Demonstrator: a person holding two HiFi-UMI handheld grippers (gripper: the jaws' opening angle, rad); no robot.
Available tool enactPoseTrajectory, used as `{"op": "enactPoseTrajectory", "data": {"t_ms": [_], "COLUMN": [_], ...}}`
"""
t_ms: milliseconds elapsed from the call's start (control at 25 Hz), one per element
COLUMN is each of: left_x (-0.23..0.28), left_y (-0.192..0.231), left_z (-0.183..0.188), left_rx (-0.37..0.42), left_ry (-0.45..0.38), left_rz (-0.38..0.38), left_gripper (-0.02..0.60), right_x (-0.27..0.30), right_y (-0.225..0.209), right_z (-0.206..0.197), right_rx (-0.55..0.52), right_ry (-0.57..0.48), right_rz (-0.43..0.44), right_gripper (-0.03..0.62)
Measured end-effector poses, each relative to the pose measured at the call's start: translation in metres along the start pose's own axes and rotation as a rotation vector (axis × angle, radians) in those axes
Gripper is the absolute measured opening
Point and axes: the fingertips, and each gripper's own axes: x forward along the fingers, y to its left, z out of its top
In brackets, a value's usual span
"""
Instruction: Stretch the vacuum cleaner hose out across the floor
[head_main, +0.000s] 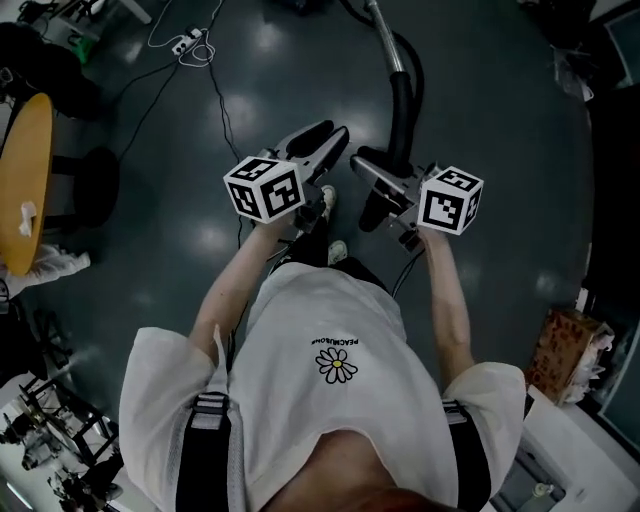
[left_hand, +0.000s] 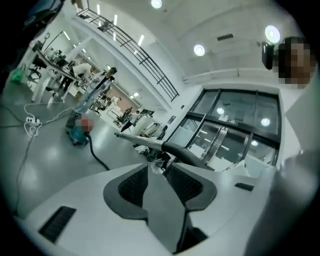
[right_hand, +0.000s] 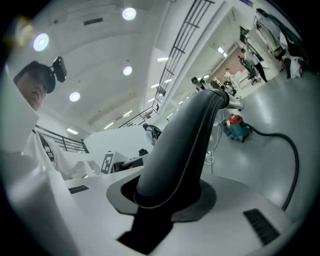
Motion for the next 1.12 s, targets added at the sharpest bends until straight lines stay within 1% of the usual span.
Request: {"op": "enactPoseTrajectory", "data": {"t_ms": [40,120,200,320,400,480,560,720,800,840,920,1120], "left_x": [-0.01,-0.034,-0.059,-0.093,-0.124,-0.155,-0.185,-0.266,-0.314,-0.33,-0.342,-0.348], "left_y": [-0.013,-0.037,-0.06,-0.097,-0.118,-0.132,-0.141,-0.157,-0.161,-0.162,-0.168,-0.181], "left_z": [0.006,0.018,0.027,0.034,0.04,0.046,0.046,0.039,0.036,0.033,0.031,0.029], "left_rx": [-0.023,-0.04,-0.033,-0.026,-0.011,0.013,0.018,-0.015,-0.031,-0.036,-0.035,-0.021], "left_ry": [-0.021,-0.046,-0.044,-0.014,-0.029,-0.046,-0.046,-0.059,-0.065,-0.061,-0.044,-0.025], "left_rz": [-0.033,-0.09,-0.149,-0.259,-0.322,-0.365,-0.404,-0.455,-0.481,-0.493,-0.512,-0.529], "left_gripper": [0.147,0.147,0.147,0.147,0.147,0.147,0.147,0.147,0.147,0.147,0.147,0.147], "right_x": [0.002,0.002,-0.001,-0.006,-0.003,0.008,0.02,0.043,0.058,0.063,0.067,0.072], "right_y": [0.016,0.056,0.101,0.166,0.206,0.237,0.263,0.334,0.374,0.387,0.401,0.414], "right_z": [0.001,0.0,-0.004,-0.016,-0.027,-0.041,-0.058,-0.102,-0.128,-0.137,-0.145,-0.155], "right_rx": [-0.032,-0.072,-0.096,-0.139,-0.159,-0.203,-0.247,-0.296,-0.293,-0.288,-0.289,-0.307], "right_ry": [-0.027,-0.083,-0.138,-0.185,-0.218,-0.221,-0.21,-0.211,-0.225,-0.233,-0.238,-0.199], "right_rz": [-0.002,0.024,0.081,0.162,0.195,0.185,0.162,0.137,0.147,0.156,0.166,0.163], "right_gripper": [0.132,0.132,0.132,0.132,0.132,0.132,0.132,0.133,0.133,0.133,0.135,0.14]}}
